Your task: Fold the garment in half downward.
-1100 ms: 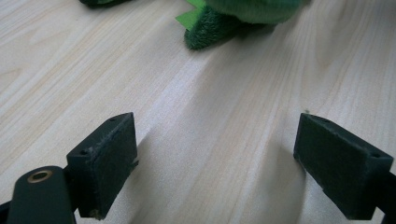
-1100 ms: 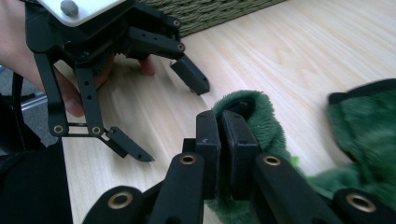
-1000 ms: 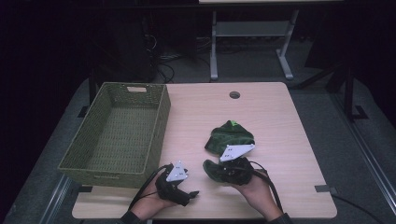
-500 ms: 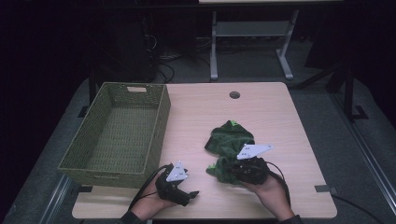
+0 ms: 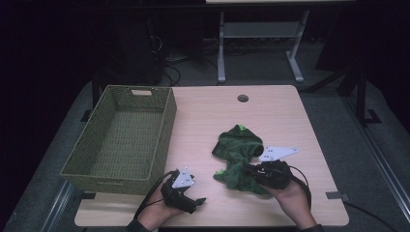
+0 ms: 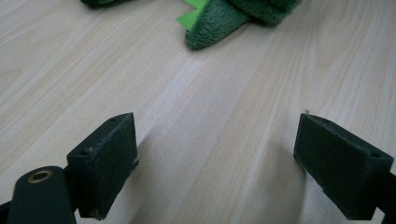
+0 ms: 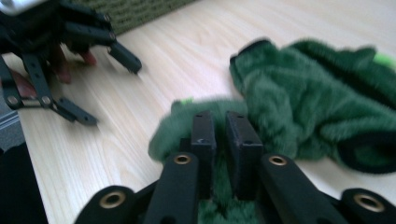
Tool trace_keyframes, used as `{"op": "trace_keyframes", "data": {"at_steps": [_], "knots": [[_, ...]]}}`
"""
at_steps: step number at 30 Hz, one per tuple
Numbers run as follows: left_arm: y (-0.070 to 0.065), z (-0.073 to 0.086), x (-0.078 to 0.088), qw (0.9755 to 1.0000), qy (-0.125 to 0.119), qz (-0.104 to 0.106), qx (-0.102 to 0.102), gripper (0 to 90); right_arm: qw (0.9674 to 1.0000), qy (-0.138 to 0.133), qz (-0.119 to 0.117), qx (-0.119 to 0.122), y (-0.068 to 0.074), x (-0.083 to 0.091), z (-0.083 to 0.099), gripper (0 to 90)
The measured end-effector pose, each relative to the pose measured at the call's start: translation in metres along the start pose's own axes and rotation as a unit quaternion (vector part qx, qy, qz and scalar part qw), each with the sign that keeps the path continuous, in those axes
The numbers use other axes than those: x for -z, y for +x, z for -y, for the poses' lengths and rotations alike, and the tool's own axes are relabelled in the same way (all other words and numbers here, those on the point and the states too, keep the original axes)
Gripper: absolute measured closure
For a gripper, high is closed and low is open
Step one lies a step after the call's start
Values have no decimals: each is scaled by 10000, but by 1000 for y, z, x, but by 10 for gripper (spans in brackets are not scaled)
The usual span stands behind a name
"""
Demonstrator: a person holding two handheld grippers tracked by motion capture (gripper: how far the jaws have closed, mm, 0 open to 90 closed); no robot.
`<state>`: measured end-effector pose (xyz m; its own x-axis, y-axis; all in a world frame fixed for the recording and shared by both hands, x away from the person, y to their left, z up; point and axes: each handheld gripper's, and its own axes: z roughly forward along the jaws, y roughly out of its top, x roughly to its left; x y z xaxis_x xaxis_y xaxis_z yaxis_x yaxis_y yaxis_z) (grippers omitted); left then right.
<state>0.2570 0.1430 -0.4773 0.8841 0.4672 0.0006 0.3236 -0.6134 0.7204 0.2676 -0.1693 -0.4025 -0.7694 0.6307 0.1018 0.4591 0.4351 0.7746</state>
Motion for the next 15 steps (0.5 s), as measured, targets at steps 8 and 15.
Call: {"op": "trace_keyframes", "data": {"at_steps": [8, 15], "knots": [[0, 0, 0, 10000, 5, -9, -20, 126, 9998, 38, 67, 157, 2, -12, -17, 895], [0, 0, 0, 10000, 12, 7, 16, 126, 9991, 409, 91, -107, -10, -33, 7, 895]]}}
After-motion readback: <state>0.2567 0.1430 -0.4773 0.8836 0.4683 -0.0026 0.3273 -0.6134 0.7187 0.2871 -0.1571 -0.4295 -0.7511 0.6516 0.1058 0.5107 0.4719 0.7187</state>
